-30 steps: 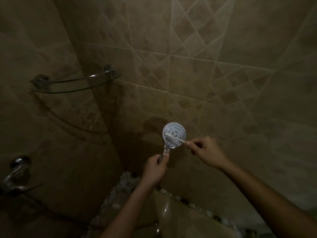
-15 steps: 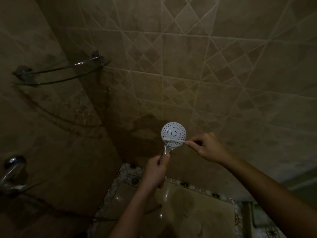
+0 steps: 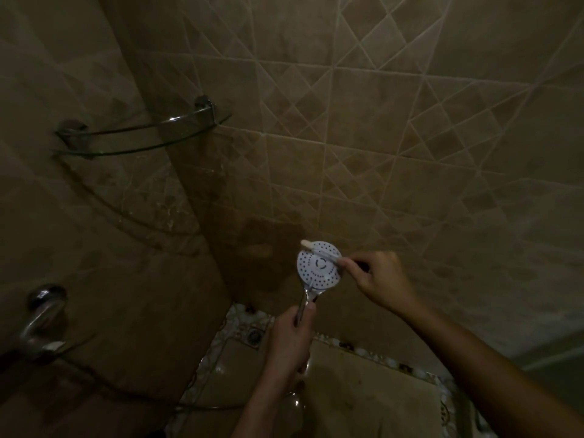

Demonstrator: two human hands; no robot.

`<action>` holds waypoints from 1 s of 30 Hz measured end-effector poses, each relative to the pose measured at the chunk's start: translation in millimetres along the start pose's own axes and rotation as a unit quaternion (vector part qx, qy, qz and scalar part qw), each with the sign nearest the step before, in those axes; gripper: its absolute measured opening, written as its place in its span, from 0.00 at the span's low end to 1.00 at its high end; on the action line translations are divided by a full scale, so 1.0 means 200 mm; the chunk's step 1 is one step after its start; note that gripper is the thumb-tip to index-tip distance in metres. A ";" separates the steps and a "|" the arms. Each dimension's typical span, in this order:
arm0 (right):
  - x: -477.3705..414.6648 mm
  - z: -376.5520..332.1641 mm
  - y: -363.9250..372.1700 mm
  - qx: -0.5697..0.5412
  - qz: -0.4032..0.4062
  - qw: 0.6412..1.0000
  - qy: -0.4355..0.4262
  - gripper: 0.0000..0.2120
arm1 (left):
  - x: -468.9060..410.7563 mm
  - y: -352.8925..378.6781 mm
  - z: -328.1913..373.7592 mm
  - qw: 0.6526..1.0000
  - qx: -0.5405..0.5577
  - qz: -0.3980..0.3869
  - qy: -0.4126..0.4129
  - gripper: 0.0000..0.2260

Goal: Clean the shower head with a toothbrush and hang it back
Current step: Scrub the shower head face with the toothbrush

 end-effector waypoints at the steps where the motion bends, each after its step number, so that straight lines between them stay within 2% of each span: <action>1: 0.00 -0.02 0.03 -0.009 -0.049 0.998 -0.022 0.08 | 0.00 -0.01 -0.01 1.000 0.002 -0.002 -0.003 0.22; 3: 0.03 -0.07 0.10 0.010 -0.121 0.990 -0.069 0.10 | 0.00 -0.03 -0.01 1.000 0.003 0.002 -0.006 0.20; 4: 0.03 -0.07 0.11 0.022 -0.127 0.989 -0.072 0.11 | 0.00 -0.04 -0.01 1.000 0.003 0.005 -0.005 0.20; 8: -0.06 -0.02 0.04 0.033 -0.033 0.999 -0.001 0.11 | 0.01 -0.04 0.01 1.000 0.012 0.009 0.005 0.20; 11: -0.09 -0.03 -0.03 0.040 0.027 0.999 0.013 0.10 | 0.02 -0.04 0.01 1.000 0.013 0.007 0.010 0.21; 14: -0.03 -0.09 0.01 -0.012 -0.073 0.996 -0.041 0.10 | 0.01 -0.05 -0.01 1.000 0.015 0.006 0.001 0.21; 16: 0.00 -0.12 0.04 0.009 -0.131 0.989 -0.071 0.10 | 0.00 -0.07 -0.01 1.000 0.015 0.014 0.000 0.23; 18: -0.01 -0.09 0.03 0.024 -0.103 0.993 -0.053 0.11 | 0.00 -0.08 -0.01 1.000 0.015 0.018 0.003 0.25; 21: -0.05 -0.06 -0.06 0.056 0.016 0.998 -0.038 0.10 | 0.01 -0.08 0.01 1.000 0.014 0.018 0.004 0.25; 23: -0.06 -0.06 -0.08 0.060 0.047 0.996 -0.041 0.09 | 0.02 -0.07 0.00 1.000 0.012 0.016 0.004 0.22; 26: -0.01 -0.12 -0.02 0.010 -0.060 0.994 -0.090 0.09 | 0.03 -0.08 0.00 1.000 0.021 0.015 0.007 0.19; 28: 0.02 -0.16 0.03 0.018 -0.119 0.985 -0.126 0.11 | 0.03 -0.09 0.00 0.999 0.028 0.014 0.013 0.18; 30: -0.01 -0.11 0.01 0.032 -0.090 0.990 -0.104 0.11 | 0.03 -0.09 0.01 0.999 0.025 0.014 0.016 0.18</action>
Point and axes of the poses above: each hand's wrist, its own x-axis away from the middle knuckle, its own y-axis out of the palm, z = x × y, the point moved 7 cm from there along -x, towards the middle knuckle, and after that the axes turned 1 degree about y, right-handed, at the moved point
